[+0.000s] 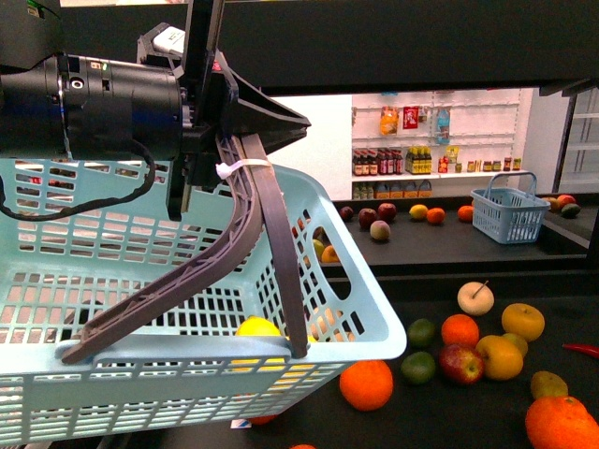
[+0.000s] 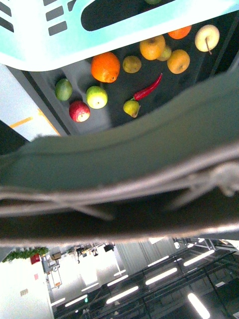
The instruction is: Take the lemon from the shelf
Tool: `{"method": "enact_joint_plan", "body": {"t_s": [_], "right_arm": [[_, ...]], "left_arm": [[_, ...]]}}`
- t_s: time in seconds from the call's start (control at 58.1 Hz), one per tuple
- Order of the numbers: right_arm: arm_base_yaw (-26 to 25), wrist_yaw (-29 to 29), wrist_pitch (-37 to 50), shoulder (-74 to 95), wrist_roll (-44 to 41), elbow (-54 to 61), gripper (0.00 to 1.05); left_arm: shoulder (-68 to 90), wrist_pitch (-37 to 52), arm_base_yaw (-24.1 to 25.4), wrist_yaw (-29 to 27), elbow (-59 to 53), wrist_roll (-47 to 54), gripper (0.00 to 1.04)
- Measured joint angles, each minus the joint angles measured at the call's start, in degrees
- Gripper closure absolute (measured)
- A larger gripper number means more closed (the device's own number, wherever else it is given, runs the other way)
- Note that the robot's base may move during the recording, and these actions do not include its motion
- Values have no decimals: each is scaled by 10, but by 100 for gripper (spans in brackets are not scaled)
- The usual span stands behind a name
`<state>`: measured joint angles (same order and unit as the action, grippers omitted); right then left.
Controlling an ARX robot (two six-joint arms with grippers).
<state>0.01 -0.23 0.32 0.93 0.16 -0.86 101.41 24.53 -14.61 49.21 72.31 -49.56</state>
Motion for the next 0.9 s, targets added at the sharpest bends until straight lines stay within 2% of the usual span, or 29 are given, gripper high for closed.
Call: {"method": "enact_joint_plan", "body": {"t_s": [0.258,0.585,0.706,0.775,0.827,0.895], "right_arm": [[0,2,-2,-6,-1,0,102],[0,2,-2,-6,0,0,50],[0,2,-2,-6,0,0,22],[0,2,-2,-6,0,0,11],[0,2,-2,-6,0,0,6],[0,2,-2,-6,0,0,8]], "left_arm": [[1,0,0,3,0,0,99],[1,0,0,2,0,0,99],[1,0,0,2,0,0,99],[1,0,0,2,0,0,99],[1,0,0,2,0,0,99],[1,-1,0,-9,0,-3,99]]}}
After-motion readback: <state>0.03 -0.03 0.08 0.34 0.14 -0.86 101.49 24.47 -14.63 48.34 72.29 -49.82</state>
